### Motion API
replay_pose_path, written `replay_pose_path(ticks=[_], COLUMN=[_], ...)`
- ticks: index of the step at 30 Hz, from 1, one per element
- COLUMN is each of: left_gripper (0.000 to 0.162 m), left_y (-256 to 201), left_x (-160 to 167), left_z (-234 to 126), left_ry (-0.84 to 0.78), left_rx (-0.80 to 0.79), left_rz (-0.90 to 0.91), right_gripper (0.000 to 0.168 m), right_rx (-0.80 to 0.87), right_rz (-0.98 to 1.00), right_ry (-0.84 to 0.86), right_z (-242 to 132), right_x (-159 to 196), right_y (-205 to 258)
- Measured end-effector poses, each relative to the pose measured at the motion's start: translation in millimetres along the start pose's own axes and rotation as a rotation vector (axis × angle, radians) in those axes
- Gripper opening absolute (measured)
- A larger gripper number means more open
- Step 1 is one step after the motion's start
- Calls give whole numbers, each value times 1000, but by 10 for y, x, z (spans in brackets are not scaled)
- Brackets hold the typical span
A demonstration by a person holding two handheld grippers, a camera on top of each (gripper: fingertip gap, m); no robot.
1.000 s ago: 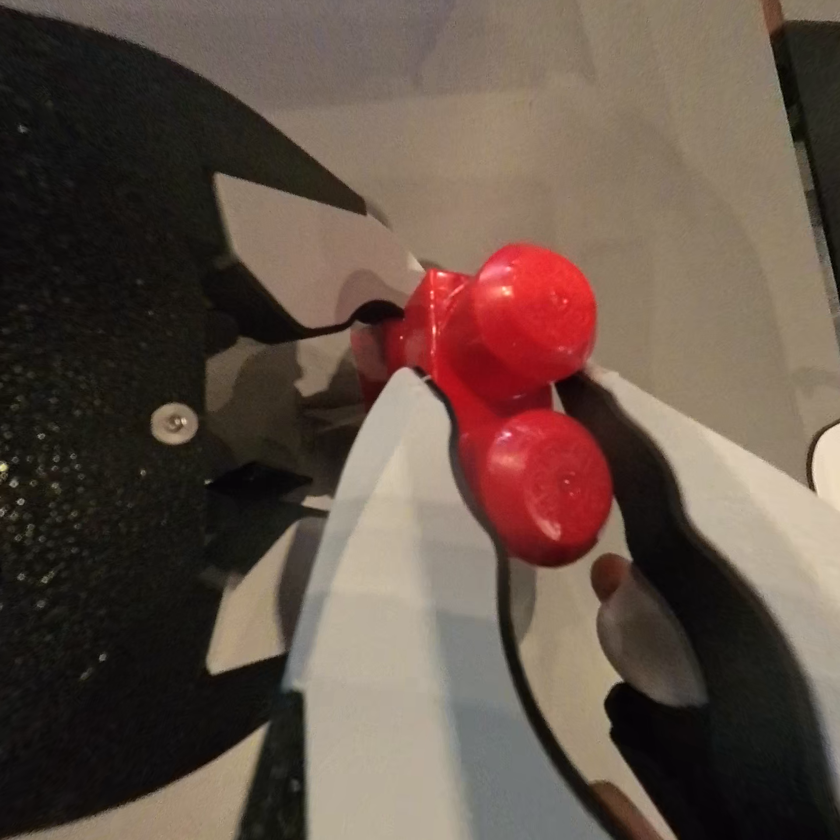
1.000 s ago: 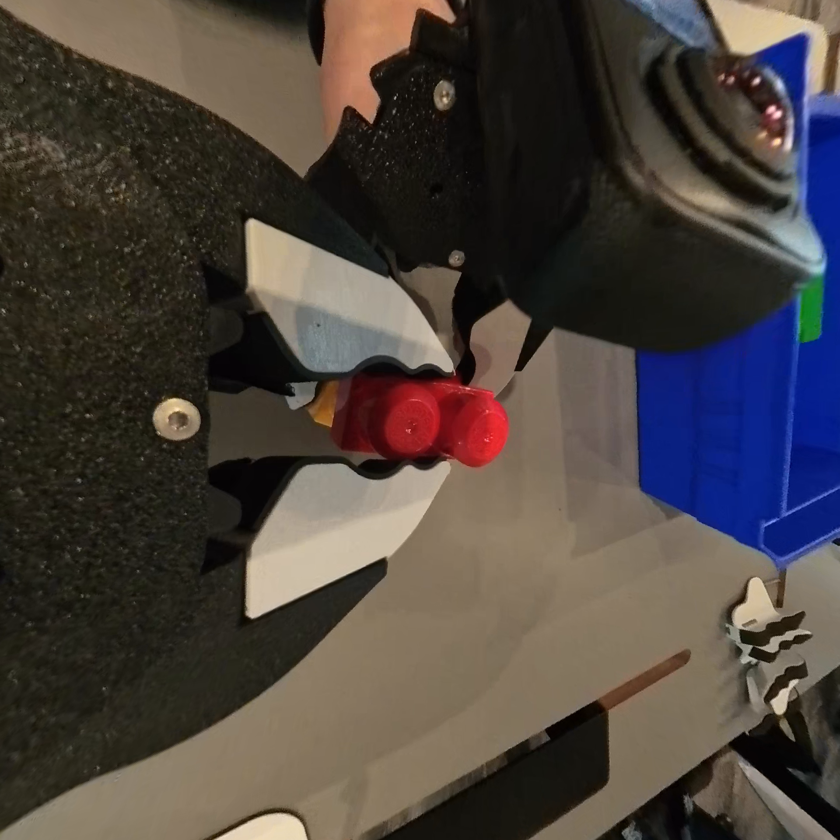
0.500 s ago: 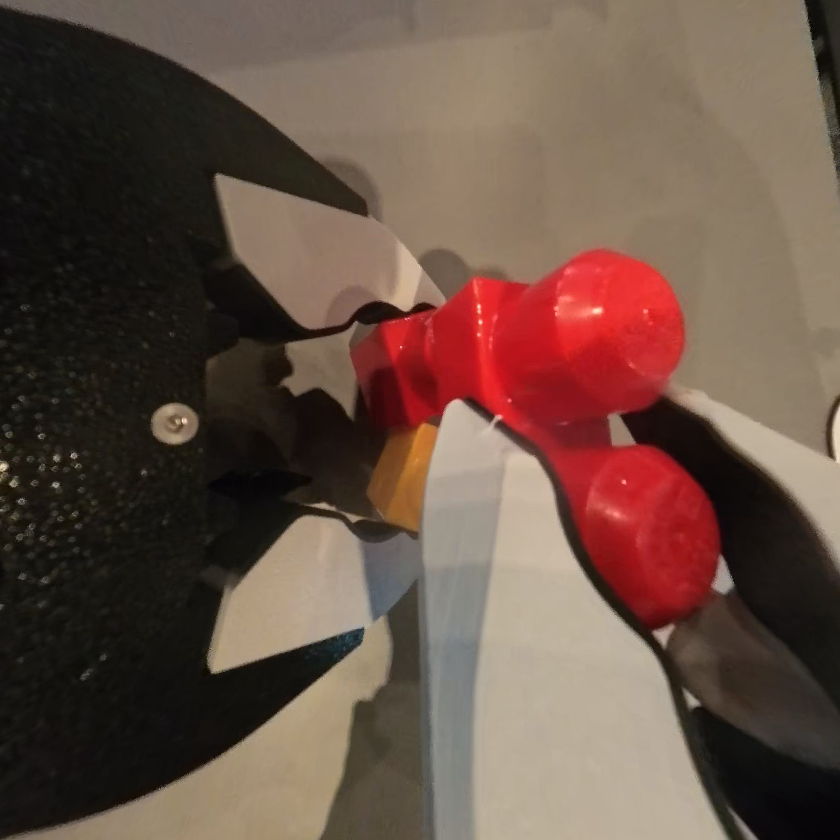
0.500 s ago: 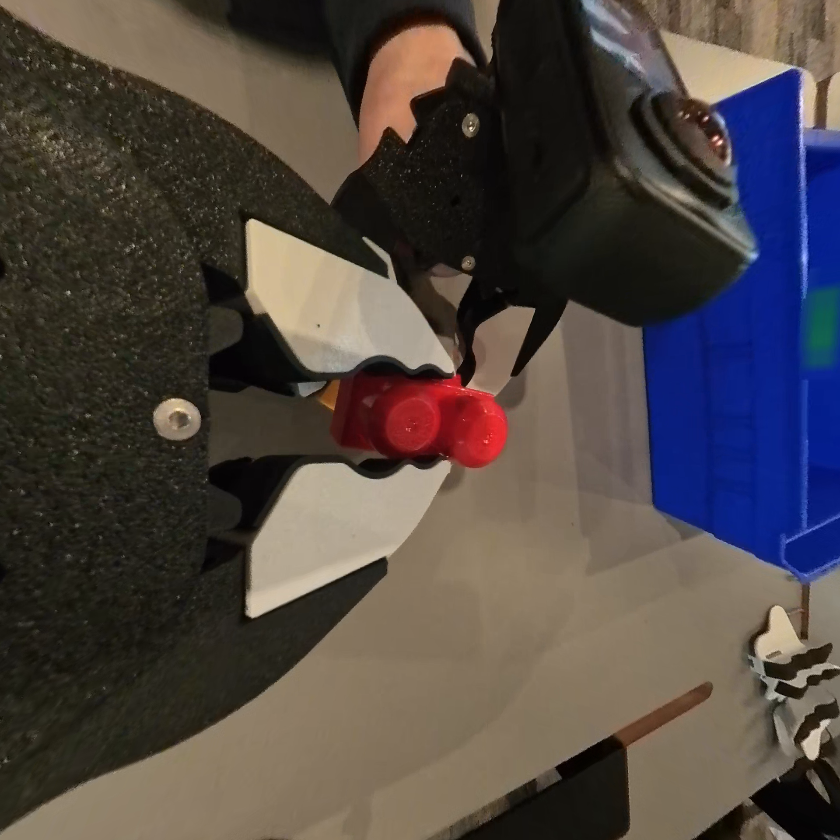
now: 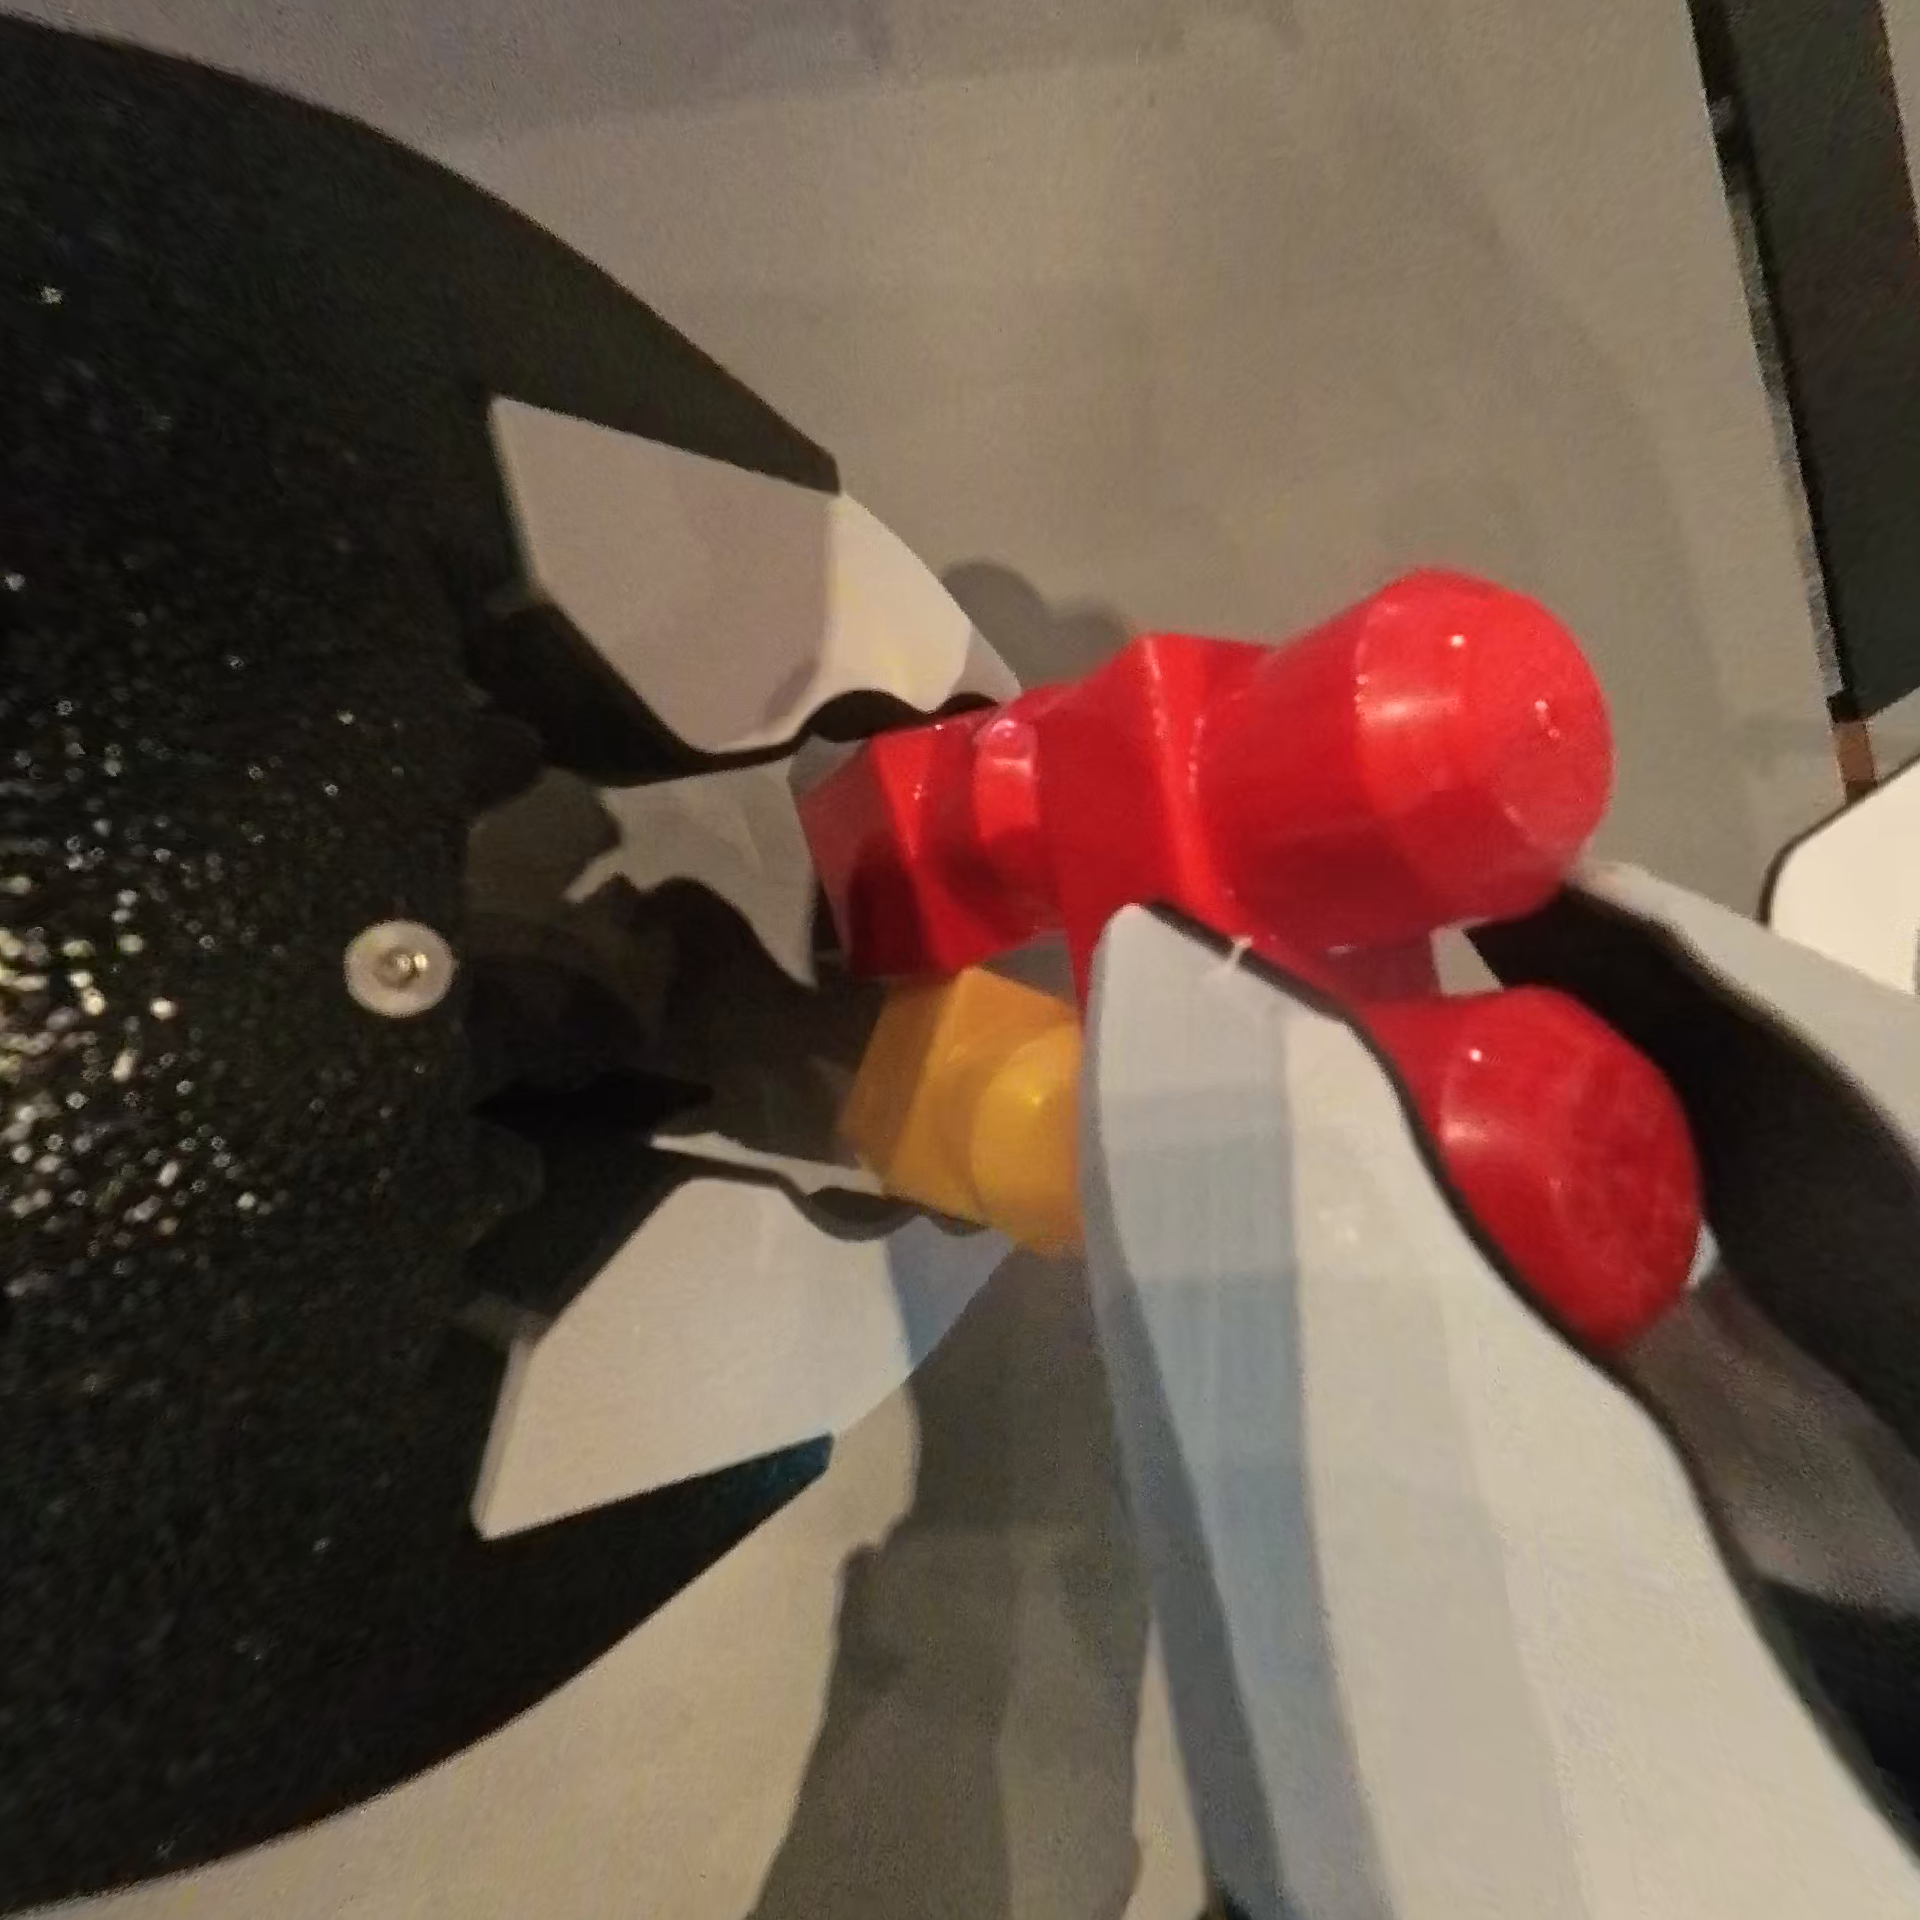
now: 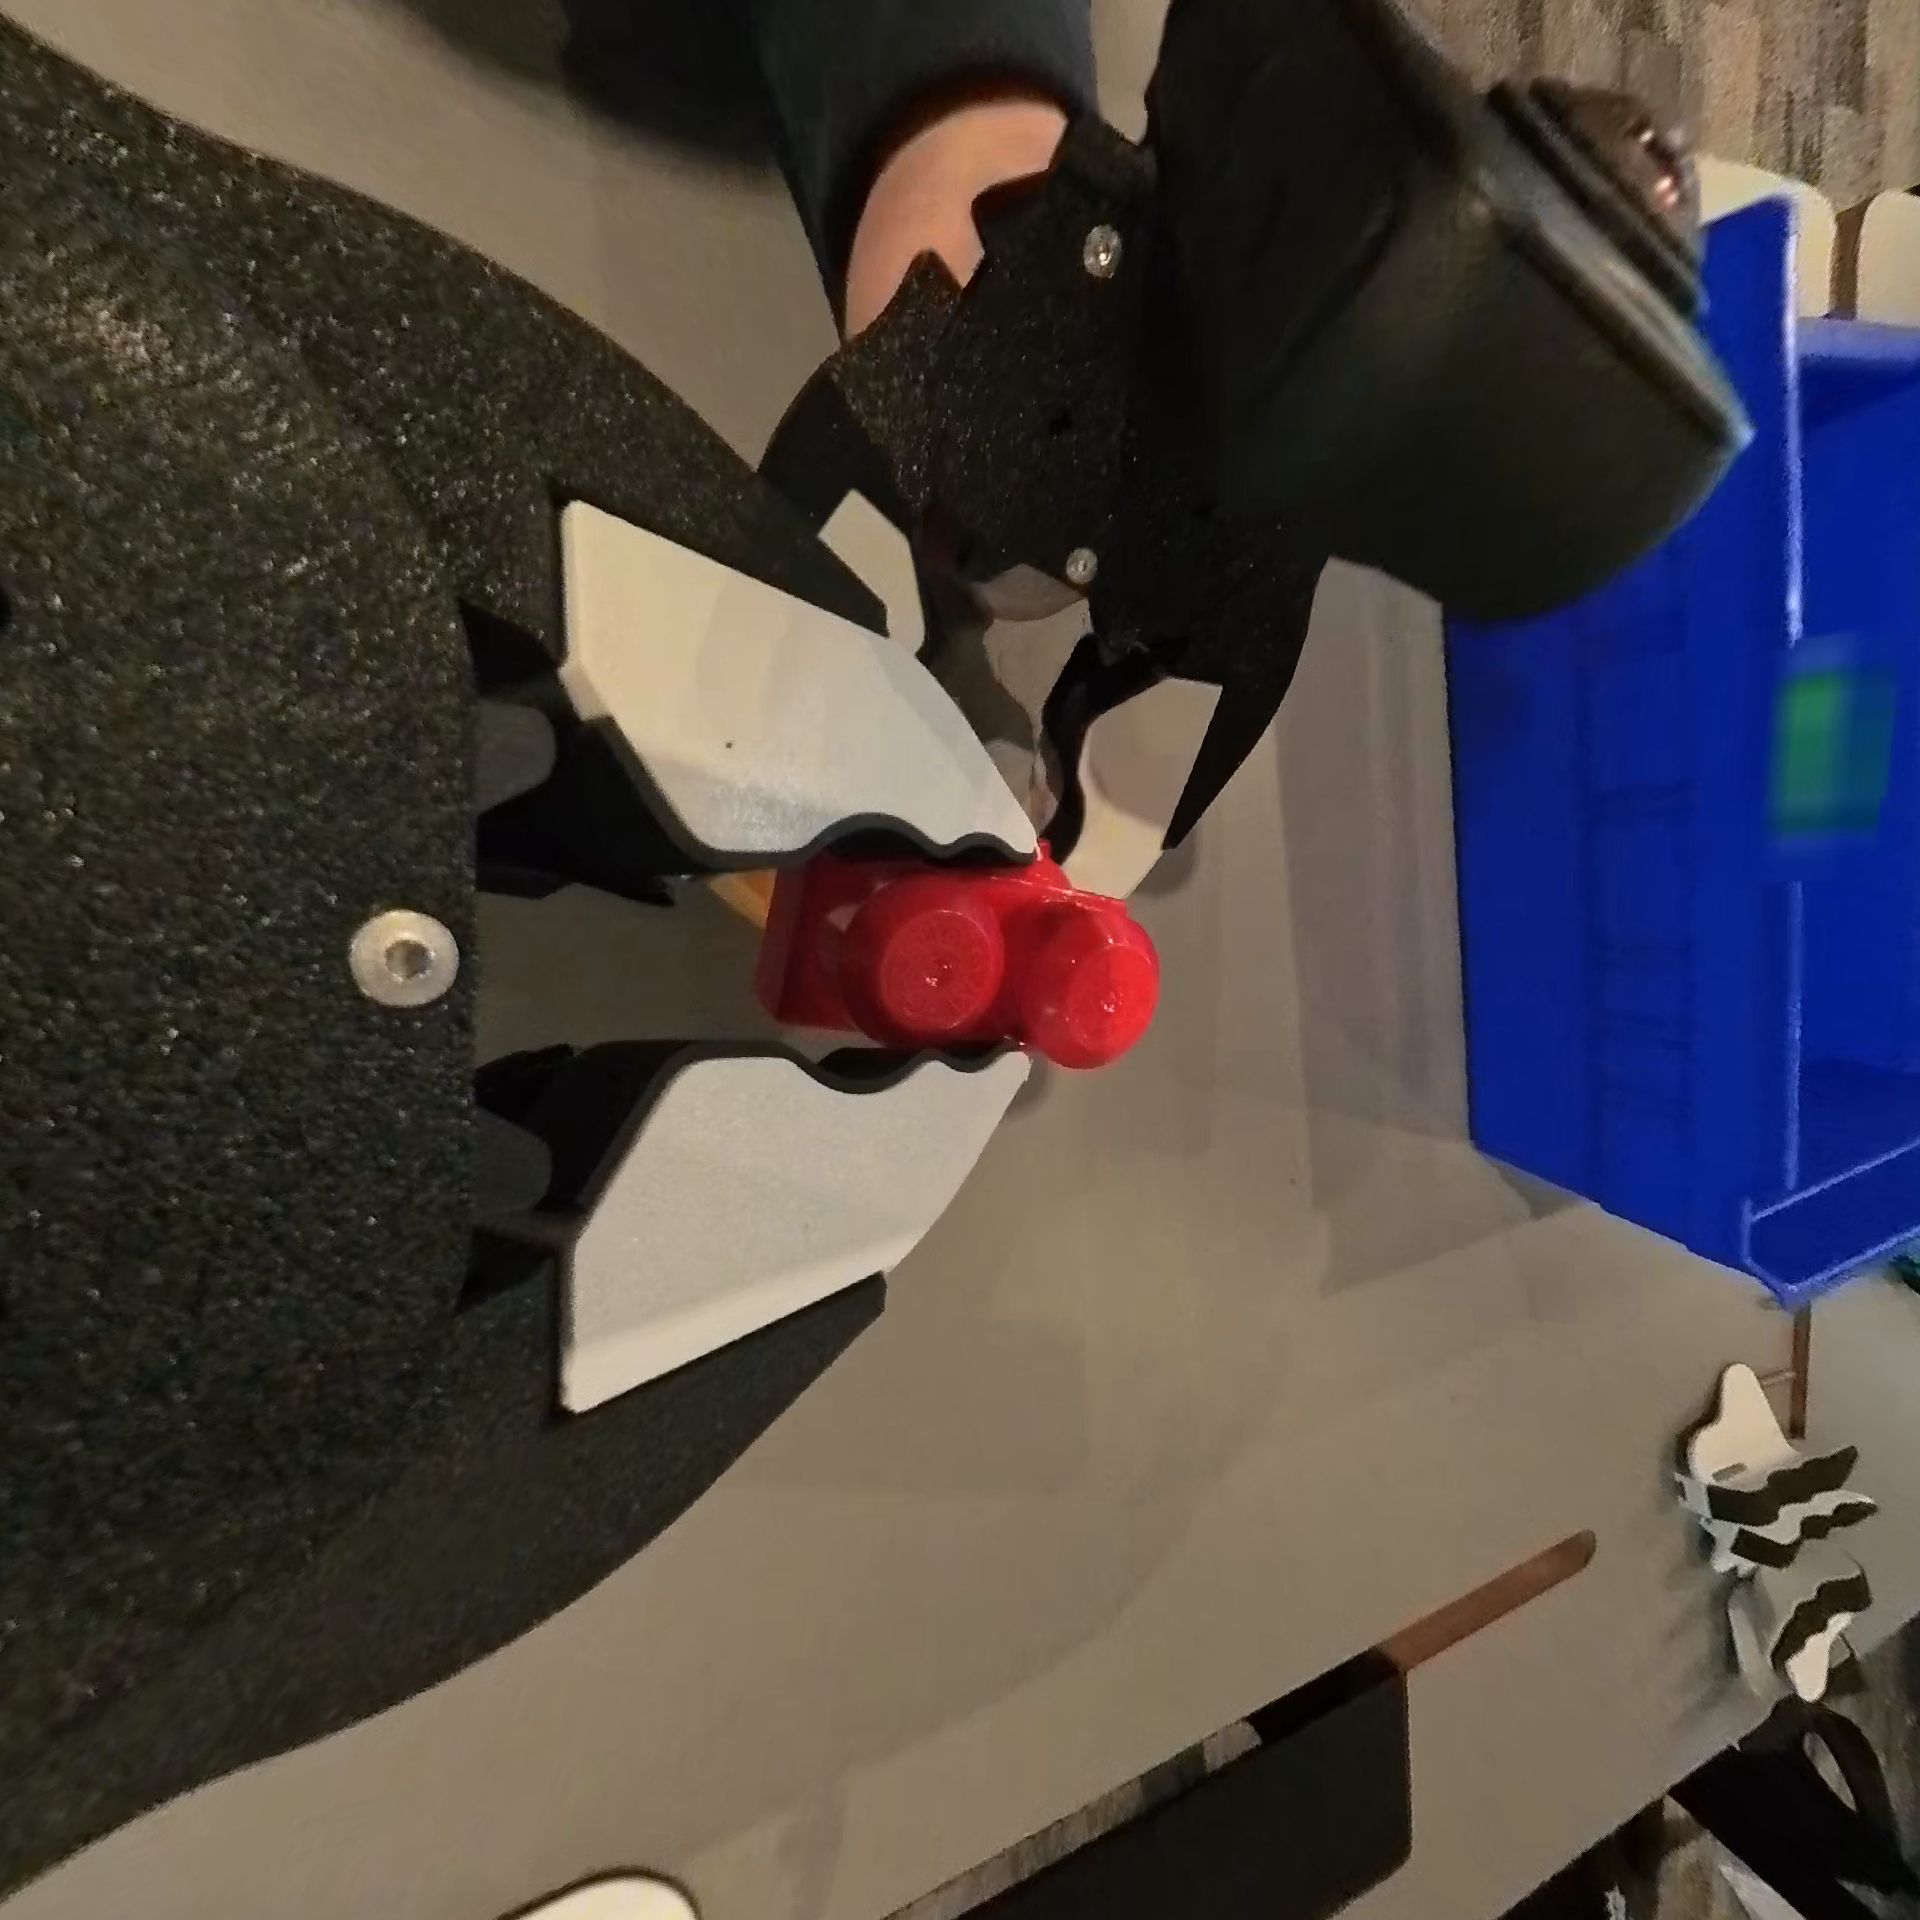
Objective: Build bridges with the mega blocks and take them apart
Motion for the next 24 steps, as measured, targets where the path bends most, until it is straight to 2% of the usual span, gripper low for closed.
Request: replay_pose_path(ticks=[11, 18, 24], left_gripper=[85, 85, 85], left_y=[-11, 36, -5], left_x=[-42, -29, 45], left_z=[-102, -46, 57], left_ry=[-59, -39, 55], left_rx=[152, -5, -71], left_rz=[27, -59, 23], right_gripper=[30, 30, 30], right_rx=[-137, -58, -29], right_rz=[92, 98, 74], right_ry=[-196, -171, -125], right_z=[-311, -283, -208], right_x=[-28, -23, 8], right_y=[-163, -190, -176])
Point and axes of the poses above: each gripper's, where its closed fingertips meet, z out along the fingers, x out of its underside, y = z × x across the jaws, the point moved 9 cm from there along -z, back along the fingers, and after that the axes turned 8 degrees about -z, right-handed, at the moved point
